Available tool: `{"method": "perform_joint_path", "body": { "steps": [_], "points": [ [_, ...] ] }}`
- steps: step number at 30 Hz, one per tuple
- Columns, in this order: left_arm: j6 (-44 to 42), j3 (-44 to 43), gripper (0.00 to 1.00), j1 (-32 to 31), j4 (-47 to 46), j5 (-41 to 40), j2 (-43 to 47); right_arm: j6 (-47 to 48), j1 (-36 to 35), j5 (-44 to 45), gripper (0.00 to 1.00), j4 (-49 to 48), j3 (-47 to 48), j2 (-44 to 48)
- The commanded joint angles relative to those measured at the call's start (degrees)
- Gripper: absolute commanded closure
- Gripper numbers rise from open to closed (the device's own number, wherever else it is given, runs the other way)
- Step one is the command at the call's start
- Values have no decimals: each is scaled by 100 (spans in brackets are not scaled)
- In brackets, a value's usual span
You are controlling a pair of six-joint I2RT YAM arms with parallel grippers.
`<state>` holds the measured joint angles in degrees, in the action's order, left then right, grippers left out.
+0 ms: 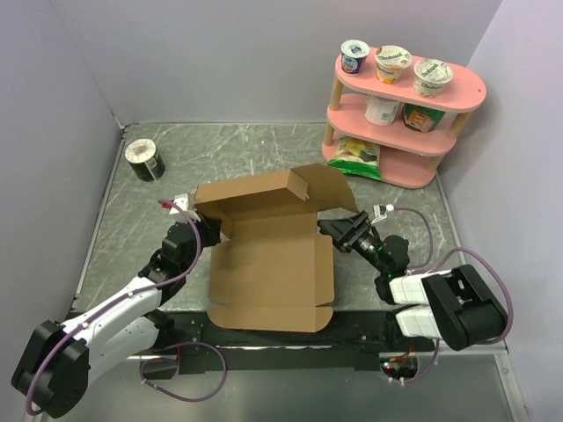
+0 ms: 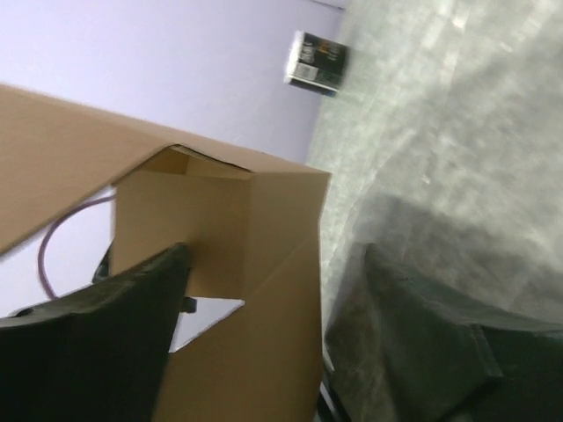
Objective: Fold the paper box
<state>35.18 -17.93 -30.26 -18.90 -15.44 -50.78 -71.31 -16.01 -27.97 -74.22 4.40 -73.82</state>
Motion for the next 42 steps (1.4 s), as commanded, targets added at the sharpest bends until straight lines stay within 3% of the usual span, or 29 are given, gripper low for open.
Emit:
{"method": "perform_joint_path", "body": {
  "steps": [1, 6, 10, 14, 15, 16, 19, 25, 33, 42],
  "points": [
    [551, -307, 99, 89, -211, 234, 95, -103, -122, 54, 8, -1375, -422, -185],
    [631, -211, 99, 257, -264, 349, 174, 82, -122, 397, 7, -1474, -835, 244],
    [666, -281, 99, 372, -202, 498, 104, 423, -166, 695, 7, -728, -976, 1462],
    [710, -360, 99, 433, -185, 551, 8, 1170, -253, 932, 10, 1598, -688, 3195],
    [692, -377, 99, 442, -167, 560, 7, 1372, -427, 1055, 10, 2726, -495, 3573],
    [701, -386, 99, 451, -185, 577, -19, 1766, -508, 1370, 10, 3250, -380, 4238],
    [701, -404, 99, 460, -272, 683, -63, 2216, -675, 1671, 13, 4464, -54, 5032],
    [710, -500, 99, 477, -325, 815, -230, 2506, -1122, 1987, 32, 5241, -19, 5483],
    [376, -536, 99, 477, -256, 815, -335, 3298, -1624, 3128, 37, 6313, 754, 5493],
    [-46, -518, 99, 477, -88, 744, -406, 3835, -1818, 3666, 32, 5998, 1106, 4588]
  ]
}}
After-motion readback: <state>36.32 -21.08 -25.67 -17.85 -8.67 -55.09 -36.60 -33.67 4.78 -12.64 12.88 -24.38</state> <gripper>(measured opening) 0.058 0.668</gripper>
